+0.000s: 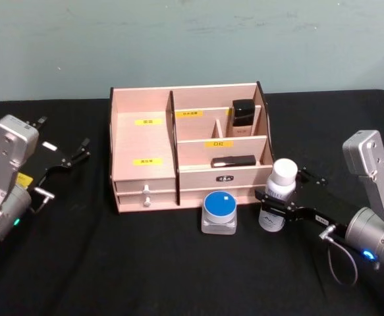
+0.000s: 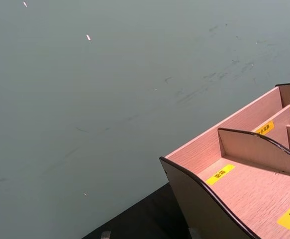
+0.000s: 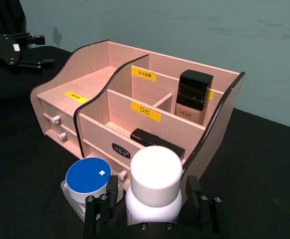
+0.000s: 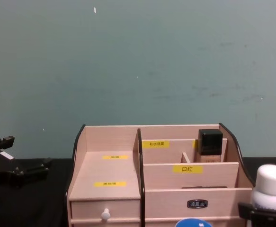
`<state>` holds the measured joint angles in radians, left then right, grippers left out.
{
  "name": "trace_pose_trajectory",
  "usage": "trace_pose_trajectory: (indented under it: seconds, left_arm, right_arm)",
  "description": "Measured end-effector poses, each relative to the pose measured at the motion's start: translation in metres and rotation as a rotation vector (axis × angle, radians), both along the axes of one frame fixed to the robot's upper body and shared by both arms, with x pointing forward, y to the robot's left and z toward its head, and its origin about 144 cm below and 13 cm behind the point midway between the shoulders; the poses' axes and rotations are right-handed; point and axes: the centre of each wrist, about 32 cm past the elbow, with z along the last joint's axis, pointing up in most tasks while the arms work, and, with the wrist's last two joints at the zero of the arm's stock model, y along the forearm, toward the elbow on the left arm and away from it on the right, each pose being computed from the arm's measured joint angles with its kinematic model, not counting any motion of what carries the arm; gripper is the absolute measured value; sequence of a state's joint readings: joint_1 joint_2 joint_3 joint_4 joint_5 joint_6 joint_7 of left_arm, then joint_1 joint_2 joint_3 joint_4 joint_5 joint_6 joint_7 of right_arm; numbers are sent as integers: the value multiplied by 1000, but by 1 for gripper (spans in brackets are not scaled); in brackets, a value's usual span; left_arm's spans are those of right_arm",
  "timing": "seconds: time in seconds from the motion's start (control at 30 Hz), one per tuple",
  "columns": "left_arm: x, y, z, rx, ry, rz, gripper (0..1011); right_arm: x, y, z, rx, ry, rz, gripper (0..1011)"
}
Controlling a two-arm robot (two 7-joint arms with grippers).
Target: Pick up the facial cleanser and watermelon frost from the table and place them into the tiered storage box.
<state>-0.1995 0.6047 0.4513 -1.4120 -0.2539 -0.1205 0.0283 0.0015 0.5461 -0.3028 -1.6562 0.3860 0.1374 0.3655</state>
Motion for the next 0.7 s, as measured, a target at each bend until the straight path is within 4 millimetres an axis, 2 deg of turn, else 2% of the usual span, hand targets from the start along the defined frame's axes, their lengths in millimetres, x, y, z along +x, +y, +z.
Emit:
trace_pose_trajectory:
  seconds: [0.03,0.1,0.13,0.33,0.7]
  left_arm:
    - [0,0,0,0,0,0,1010]
    - [0,0,0,0,0,0,1010]
    - [0,0,0,0,0,0,1010]
    - [0,0,0,0,0,0,1010]
    - [0,0,0,0,0,0,1010]
  right_arm:
    - [0,0,0,0,0,0,872]
    - [0,0,0,0,0,-1,810]
    - [0,0,0,0,-1,-1,810]
    - [0,0,0,0,-1,-1,607]
    - [0,0,0,1,-2,-2,594]
